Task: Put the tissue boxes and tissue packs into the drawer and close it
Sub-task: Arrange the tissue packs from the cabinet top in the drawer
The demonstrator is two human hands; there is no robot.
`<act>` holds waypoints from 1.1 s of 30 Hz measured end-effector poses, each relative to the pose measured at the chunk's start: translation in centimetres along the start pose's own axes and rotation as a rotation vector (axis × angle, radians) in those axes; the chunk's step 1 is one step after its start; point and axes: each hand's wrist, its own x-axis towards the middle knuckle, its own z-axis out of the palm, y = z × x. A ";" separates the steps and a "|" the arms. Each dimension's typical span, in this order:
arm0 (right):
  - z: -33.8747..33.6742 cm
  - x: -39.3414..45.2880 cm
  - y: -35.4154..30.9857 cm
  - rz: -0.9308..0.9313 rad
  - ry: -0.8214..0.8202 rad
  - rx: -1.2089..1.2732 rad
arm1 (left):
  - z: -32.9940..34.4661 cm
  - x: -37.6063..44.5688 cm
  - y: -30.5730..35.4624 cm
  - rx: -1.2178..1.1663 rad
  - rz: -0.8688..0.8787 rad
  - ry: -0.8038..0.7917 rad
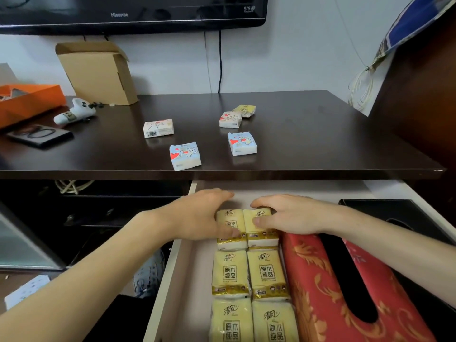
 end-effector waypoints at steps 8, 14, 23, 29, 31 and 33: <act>0.5 0.4 0.0 0.011 0.011 -0.096 | 0.4 0.3 0.6 0.079 0.007 -0.154; 0.6 0.4 0.3 0.015 0.023 -0.084 | 0.7 0.4 0.4 0.040 0.024 -0.117; -1.4 -1.5 0.2 -0.076 0.553 0.178 | -2.3 -1.2 0.9 -0.013 0.084 0.319; -7.2 1.7 0.9 -0.092 0.614 0.505 | -6.7 -0.2 0.3 -0.176 -0.001 0.556; -8.5 3.7 1.1 -0.075 0.614 0.470 | -8.1 1.0 -0.6 -0.134 -0.036 0.558; -9.4 6.0 1.2 -0.073 0.601 0.425 | -8.9 2.4 -2.2 -0.080 -0.098 0.544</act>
